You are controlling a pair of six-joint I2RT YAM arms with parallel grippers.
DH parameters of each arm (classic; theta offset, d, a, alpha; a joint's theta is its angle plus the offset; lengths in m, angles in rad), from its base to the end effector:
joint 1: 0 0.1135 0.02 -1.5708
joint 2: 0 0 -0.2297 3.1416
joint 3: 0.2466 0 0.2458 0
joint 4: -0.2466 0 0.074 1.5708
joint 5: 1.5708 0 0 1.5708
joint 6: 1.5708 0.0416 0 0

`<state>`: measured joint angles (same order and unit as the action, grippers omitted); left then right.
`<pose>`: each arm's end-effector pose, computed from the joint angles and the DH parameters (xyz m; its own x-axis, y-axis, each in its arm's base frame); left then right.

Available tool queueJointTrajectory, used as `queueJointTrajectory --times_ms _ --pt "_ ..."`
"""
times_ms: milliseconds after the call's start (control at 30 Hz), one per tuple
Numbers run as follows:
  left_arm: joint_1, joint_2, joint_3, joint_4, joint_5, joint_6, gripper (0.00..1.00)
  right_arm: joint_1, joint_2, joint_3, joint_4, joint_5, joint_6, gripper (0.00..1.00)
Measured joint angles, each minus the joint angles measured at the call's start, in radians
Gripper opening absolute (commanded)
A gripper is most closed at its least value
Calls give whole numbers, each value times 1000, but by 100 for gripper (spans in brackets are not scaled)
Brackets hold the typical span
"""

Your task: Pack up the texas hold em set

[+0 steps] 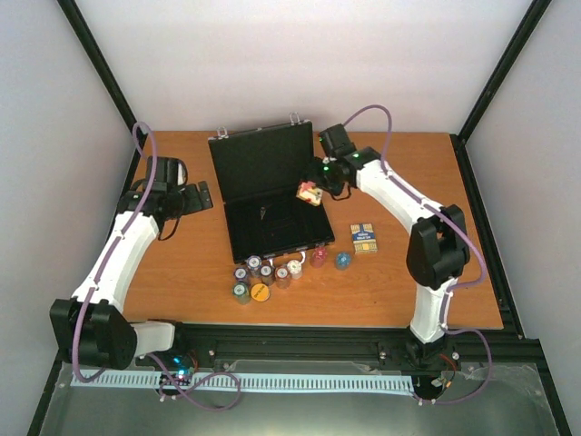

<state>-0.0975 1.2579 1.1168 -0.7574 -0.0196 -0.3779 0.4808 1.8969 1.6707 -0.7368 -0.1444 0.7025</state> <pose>0.2645 -0.0251 0.2675 -0.7552 -0.2968 -0.5845 -0.2081 0.9541 -0.2155 0.3564 0.1927 0.2416 -0.8983 0.2526 -0.3595 0.0654 0.8860 0.4591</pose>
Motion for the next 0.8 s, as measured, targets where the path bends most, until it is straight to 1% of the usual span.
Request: queueJointTrajectory --times_ms 200,333,433,533,600,667,800 --pt "0 -50 -8 -14 -31 -1 100 126 76 65 76 33 240 33" --pt "0 -89 -6 -37 -71 -2 100 186 134 73 124 67 386 33" --pt "0 -103 11 -64 -93 -4 100 215 173 81 153 105 466 33" --pt "0 -117 27 -80 -111 -4 100 233 233 132 165 146 536 34" --pt "0 -129 38 -91 -119 -4 100 240 265 158 174 174 577 39" --pt "0 -138 50 -101 -126 -4 100 247 292 179 180 203 610 42" --pt "0 -154 74 -118 -129 -4 100 261 334 202 185 252 676 43"
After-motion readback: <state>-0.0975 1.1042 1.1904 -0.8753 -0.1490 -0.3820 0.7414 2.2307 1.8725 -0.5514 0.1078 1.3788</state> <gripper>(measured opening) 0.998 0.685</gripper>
